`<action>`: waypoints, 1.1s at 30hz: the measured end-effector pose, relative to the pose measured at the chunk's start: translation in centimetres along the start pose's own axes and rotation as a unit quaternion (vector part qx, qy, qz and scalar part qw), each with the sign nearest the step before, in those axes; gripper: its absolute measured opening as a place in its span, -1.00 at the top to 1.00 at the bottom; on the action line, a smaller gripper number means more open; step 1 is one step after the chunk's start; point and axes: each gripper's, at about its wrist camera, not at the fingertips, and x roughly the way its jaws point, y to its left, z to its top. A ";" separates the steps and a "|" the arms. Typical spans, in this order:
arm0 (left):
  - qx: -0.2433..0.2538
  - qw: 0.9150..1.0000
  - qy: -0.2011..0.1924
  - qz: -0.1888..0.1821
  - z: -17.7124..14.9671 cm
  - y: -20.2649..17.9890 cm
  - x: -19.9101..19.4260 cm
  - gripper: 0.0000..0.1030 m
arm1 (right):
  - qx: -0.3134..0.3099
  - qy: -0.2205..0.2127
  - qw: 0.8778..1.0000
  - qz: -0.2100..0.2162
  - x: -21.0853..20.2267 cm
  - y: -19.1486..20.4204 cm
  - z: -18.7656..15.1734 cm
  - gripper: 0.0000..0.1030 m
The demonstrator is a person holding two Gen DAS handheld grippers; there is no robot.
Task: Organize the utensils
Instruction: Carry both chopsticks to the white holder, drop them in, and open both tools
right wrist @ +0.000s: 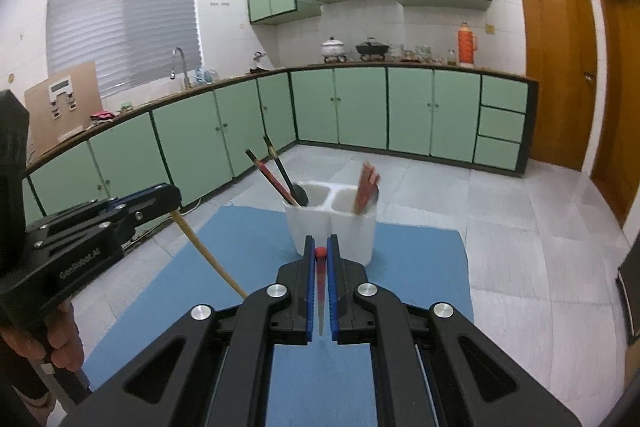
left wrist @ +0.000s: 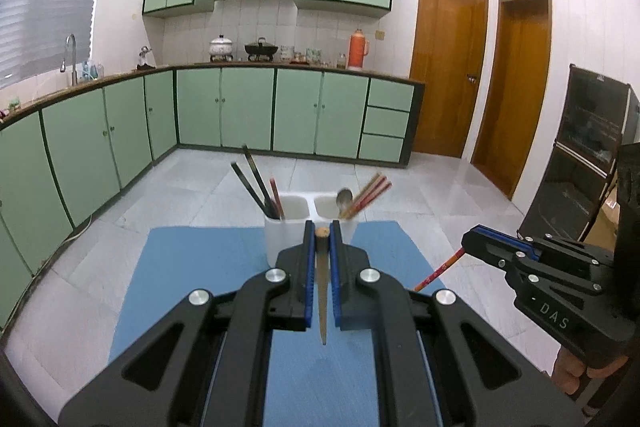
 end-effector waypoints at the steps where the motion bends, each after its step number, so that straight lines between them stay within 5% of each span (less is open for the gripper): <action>1: 0.000 1.000 -0.004 0.000 0.3 0.0 0.0 0.89 | -0.004 -0.004 1.000 0.000 0.1 0.1 0.6 0.89; 19: -0.010 0.991 -0.133 0.025 10.4 0.5 2.1 0.89 | -0.011 -0.111 0.994 -0.010 2.4 -1.1 12.3 0.89; 33: -0.014 0.991 -0.131 0.037 12.9 1.7 11.3 0.89 | -0.003 -0.077 0.997 -0.024 10.3 -4.0 13.7 0.89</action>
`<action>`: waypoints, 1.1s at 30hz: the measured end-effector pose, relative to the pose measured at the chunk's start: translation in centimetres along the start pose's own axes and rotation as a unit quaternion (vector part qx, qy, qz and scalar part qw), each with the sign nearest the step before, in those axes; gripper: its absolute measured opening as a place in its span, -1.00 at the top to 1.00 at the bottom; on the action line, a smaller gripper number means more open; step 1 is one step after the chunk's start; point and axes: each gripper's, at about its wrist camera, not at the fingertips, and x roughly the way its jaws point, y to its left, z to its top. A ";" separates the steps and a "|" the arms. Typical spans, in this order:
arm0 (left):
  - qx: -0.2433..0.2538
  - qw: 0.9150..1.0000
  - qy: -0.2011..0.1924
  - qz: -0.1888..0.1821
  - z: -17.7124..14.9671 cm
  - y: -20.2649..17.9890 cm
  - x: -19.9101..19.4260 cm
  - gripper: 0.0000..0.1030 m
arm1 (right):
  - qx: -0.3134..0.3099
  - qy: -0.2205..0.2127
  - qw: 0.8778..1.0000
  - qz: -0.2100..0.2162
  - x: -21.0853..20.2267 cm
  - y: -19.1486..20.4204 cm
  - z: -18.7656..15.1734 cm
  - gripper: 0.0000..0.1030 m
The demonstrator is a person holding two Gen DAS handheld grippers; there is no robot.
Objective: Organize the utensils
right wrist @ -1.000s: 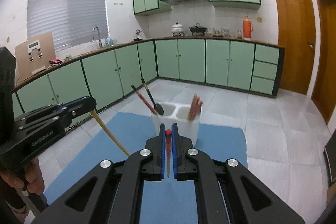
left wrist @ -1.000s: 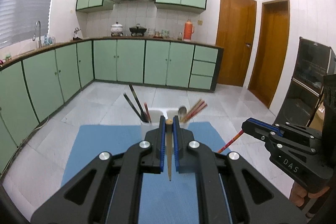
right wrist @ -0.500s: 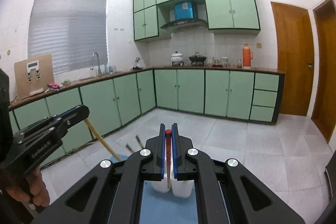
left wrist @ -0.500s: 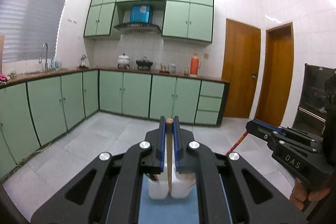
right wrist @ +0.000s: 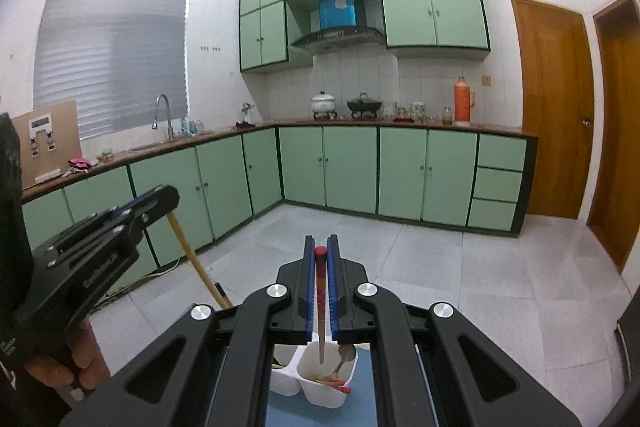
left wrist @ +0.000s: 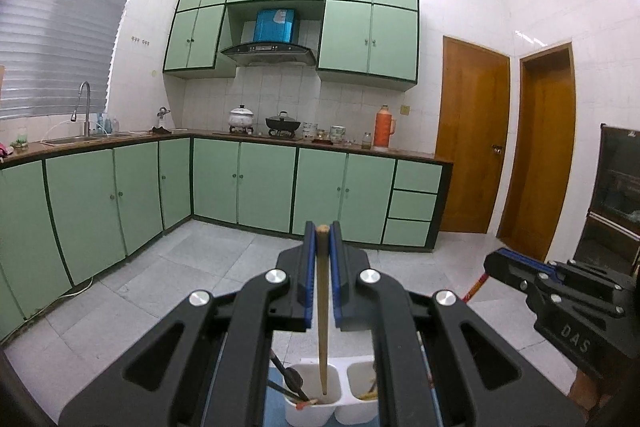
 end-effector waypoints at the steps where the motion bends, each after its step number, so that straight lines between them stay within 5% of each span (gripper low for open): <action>1: 0.000 1.000 0.003 -0.001 -0.4 0.0 0.7 0.89 | 0.001 0.005 1.000 0.000 0.6 -0.2 -0.3 0.89; 15: 0.018 0.995 0.094 0.004 -7.0 1.3 6.7 0.83 | 0.023 0.058 0.998 0.013 4.2 -1.8 -4.7 0.79; 18: 0.016 0.995 0.098 0.009 -7.6 2.1 6.5 0.47 | 0.036 0.056 0.998 0.005 3.7 -2.6 -5.1 0.46; 33: 0.004 1.000 0.023 0.011 -5.6 3.2 -3.3 -0.64 | 0.053 -0.010 0.998 -0.035 -5.1 -4.2 -4.8 -0.12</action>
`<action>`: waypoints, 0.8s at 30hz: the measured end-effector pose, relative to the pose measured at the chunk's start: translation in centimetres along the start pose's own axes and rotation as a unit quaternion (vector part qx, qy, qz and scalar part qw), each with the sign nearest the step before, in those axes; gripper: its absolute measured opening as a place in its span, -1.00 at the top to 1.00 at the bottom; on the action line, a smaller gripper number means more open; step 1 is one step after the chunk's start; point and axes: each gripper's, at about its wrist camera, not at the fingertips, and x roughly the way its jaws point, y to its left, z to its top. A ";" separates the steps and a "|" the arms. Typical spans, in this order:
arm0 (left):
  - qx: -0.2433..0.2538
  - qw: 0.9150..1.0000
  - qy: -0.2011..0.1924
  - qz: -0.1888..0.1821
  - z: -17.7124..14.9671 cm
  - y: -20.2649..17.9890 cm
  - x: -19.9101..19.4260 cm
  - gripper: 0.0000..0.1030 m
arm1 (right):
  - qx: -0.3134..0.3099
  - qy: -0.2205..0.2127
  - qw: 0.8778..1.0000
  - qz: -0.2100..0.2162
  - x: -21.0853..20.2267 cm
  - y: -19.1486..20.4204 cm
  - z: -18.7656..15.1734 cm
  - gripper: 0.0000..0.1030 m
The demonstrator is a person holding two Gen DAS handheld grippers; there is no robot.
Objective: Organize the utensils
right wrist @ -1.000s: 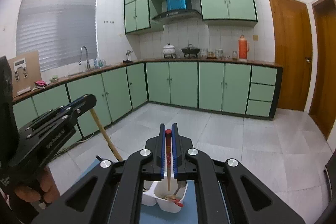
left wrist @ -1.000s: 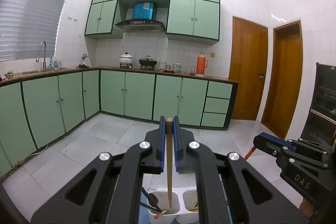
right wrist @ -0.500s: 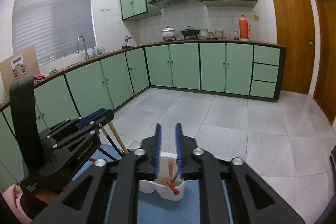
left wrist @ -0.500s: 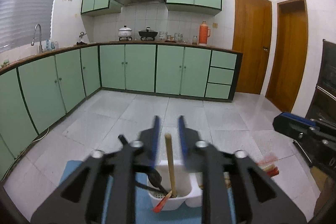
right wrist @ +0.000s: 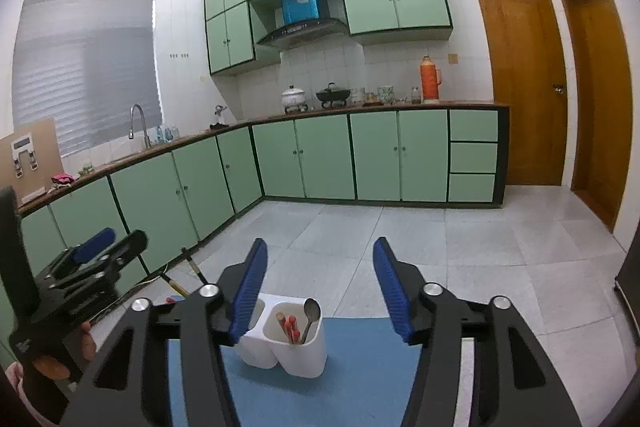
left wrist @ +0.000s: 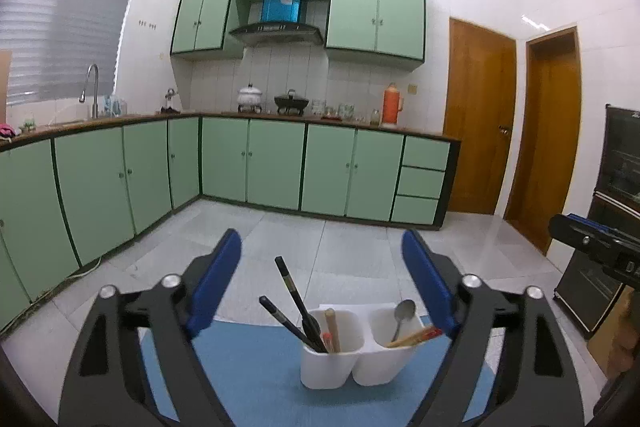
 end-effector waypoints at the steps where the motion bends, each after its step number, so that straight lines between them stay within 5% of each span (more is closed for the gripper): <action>1: 0.003 1.000 -0.002 0.000 0.1 -0.2 -0.6 -0.69 | 0.001 -0.001 1.000 -0.001 -0.7 0.1 -0.2 -0.13; 24: 0.018 0.998 0.064 -0.002 -4.4 -1.9 -13.8 -0.89 | -0.023 0.036 0.999 0.015 -12.2 5.4 -7.8 -0.71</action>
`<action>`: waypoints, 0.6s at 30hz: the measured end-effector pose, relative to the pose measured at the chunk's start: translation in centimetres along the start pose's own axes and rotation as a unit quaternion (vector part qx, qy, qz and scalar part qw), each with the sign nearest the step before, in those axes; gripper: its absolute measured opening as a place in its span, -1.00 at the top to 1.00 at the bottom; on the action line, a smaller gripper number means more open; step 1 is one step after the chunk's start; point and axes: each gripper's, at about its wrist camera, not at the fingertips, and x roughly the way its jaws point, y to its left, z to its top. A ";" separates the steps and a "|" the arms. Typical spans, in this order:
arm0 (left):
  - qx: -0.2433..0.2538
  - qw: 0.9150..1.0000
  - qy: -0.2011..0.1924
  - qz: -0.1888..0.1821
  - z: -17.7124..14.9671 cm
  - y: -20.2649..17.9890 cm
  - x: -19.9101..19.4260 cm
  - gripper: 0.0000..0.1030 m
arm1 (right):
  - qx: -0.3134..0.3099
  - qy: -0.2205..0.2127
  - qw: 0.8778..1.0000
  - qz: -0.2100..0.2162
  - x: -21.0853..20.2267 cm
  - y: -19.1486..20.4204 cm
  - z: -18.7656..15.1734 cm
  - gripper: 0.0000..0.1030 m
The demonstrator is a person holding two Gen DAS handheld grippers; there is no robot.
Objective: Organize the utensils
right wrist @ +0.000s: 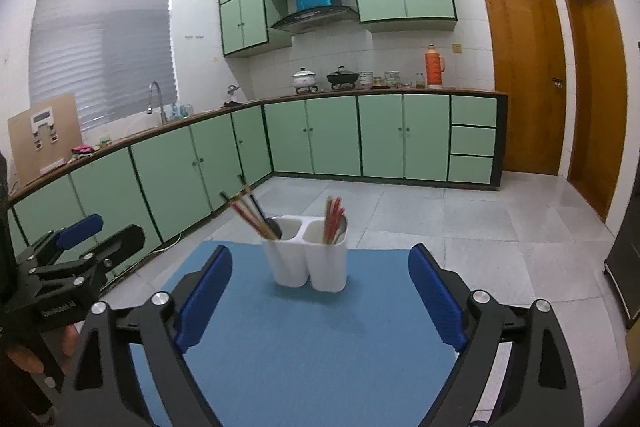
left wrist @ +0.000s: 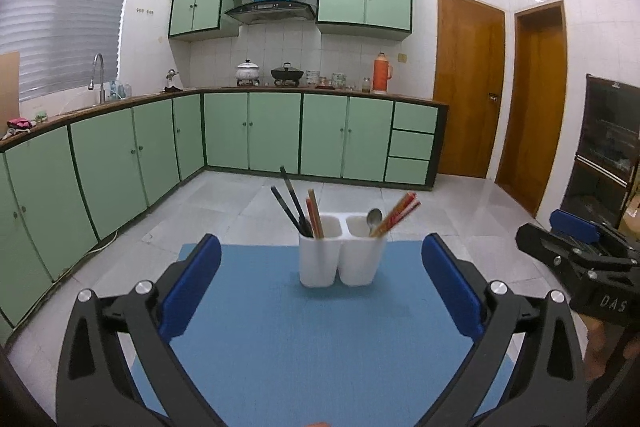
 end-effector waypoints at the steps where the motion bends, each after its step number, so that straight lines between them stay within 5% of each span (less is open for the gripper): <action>1: 0.002 1.000 -0.002 0.001 -0.3 0.0 -0.7 -0.89 | -0.002 0.000 1.000 0.002 -0.4 0.3 -0.2 -0.71; 18: 0.022 0.999 -0.023 0.002 -1.4 -1.3 -7.6 -0.89 | -0.014 -0.024 1.000 0.011 -6.2 2.8 -1.1 -0.71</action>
